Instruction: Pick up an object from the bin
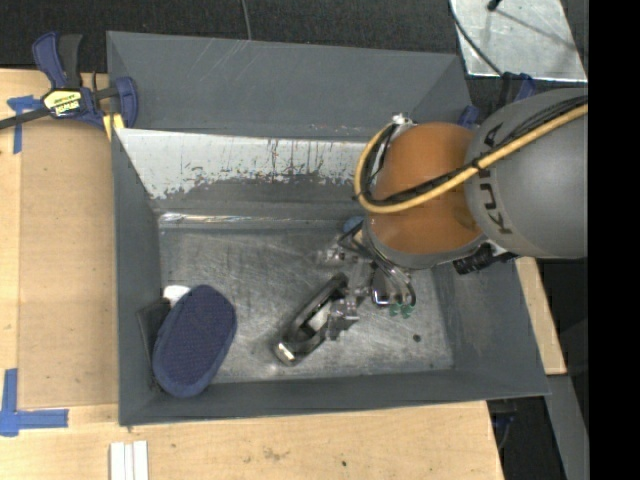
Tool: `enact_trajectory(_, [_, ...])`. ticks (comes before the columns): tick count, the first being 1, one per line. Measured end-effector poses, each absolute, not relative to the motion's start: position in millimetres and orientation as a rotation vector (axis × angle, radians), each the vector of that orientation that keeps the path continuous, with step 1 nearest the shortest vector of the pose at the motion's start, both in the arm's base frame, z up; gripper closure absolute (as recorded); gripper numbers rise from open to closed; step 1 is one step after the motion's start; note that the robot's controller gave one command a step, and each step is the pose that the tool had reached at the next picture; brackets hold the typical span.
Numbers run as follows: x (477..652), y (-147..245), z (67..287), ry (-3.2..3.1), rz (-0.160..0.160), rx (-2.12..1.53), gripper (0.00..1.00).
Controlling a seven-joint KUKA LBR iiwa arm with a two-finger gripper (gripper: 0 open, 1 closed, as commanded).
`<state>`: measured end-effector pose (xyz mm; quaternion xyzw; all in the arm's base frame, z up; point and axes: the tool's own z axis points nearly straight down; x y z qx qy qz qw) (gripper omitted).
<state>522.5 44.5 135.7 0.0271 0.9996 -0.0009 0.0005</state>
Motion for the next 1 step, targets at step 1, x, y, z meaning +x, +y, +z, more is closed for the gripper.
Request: enact_trajectory(1, [521.5, 39.5, 100.8, 3.123, 0.011, 0.517, 0.0])
